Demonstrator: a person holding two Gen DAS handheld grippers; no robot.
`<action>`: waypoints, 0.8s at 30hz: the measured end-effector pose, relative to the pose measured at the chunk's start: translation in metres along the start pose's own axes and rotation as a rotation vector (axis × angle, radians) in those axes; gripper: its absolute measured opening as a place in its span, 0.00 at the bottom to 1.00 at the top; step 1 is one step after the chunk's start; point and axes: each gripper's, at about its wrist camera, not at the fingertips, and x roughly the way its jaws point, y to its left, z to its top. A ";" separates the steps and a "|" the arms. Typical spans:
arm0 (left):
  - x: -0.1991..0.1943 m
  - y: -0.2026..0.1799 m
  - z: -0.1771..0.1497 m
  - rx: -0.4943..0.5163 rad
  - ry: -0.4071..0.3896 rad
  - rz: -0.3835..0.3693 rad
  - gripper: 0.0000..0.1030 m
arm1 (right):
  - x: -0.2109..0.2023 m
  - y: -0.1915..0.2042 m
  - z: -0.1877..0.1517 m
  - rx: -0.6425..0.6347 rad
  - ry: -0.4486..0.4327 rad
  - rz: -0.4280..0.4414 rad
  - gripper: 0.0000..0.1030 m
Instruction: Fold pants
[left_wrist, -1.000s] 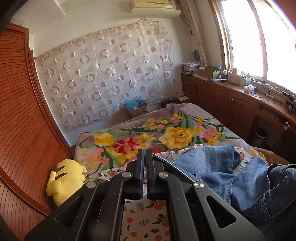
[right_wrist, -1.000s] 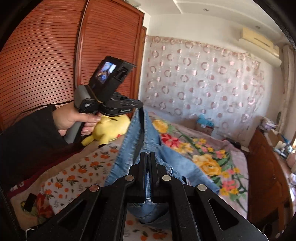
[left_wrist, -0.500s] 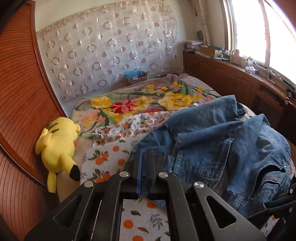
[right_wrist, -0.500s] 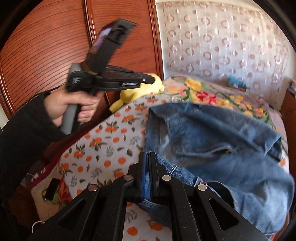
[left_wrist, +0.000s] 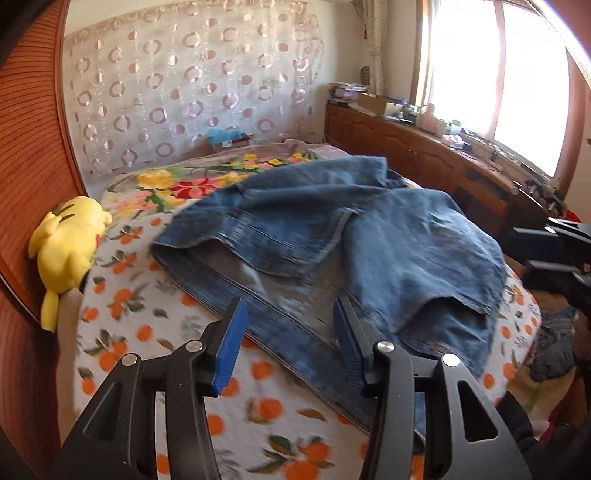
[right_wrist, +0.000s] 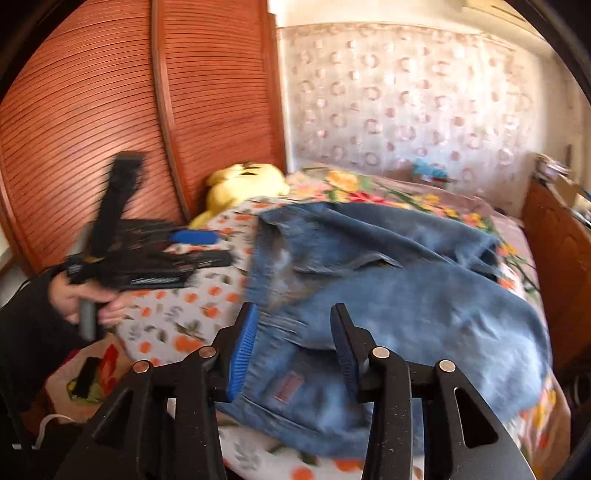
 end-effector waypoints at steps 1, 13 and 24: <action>0.000 -0.008 -0.008 -0.007 0.010 -0.015 0.48 | -0.003 -0.006 -0.005 0.016 0.005 -0.023 0.44; 0.002 -0.059 -0.067 -0.046 0.087 -0.117 0.48 | -0.031 -0.088 -0.077 0.192 0.062 -0.288 0.48; 0.007 -0.073 -0.083 -0.051 0.113 -0.169 0.45 | -0.030 -0.138 -0.117 0.233 0.160 -0.463 0.52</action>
